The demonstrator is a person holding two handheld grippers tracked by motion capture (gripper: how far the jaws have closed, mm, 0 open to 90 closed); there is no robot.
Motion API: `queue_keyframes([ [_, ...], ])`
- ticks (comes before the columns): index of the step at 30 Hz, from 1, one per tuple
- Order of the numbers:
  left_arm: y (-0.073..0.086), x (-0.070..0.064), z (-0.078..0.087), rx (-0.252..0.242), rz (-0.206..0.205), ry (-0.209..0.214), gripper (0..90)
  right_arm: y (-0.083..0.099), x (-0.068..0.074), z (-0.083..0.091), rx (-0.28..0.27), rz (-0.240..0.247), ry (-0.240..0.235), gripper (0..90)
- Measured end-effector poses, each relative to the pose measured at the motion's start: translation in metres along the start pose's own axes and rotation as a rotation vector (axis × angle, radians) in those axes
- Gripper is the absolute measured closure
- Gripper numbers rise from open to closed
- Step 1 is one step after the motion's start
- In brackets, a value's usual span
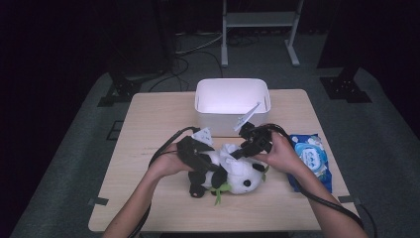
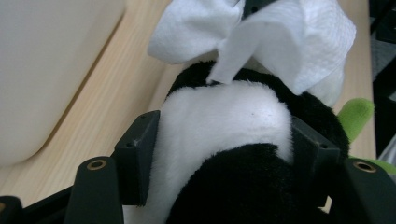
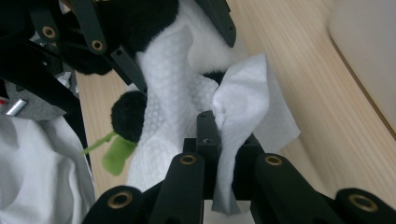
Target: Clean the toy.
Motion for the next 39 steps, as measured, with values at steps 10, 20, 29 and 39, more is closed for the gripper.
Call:
queue_keyframes([
  [10, 0.011, 0.01, 0.003, -0.047, 0.064, -0.089, 32.1, -0.029, 0.005, -0.023, 0.064, 0.045, -0.008, 84.6],
  [20, 0.007, -0.003, 0.015, -0.143, 0.107, 0.024, 24.8, -0.005, 0.014, -0.021, 0.055, 0.034, -0.037, 84.9],
  [29, 0.011, -0.003, 0.035, -0.191, 0.156, 0.022, 19.3, 0.012, 0.027, -0.019, 0.047, 0.044, -0.054, 85.0],
  [39, 0.023, -0.018, 0.018, -0.209, 0.173, 0.119, 17.3, 0.015, 0.044, -0.011, 0.077, 0.089, -0.049, 84.8],
])
Point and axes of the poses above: each handheld gripper's, and its own axes: z roughly backward along the jaws, y roughly out of its underside, x roughly to its left, the point moved 6 cm from there along -z, roughly forward along the jaws
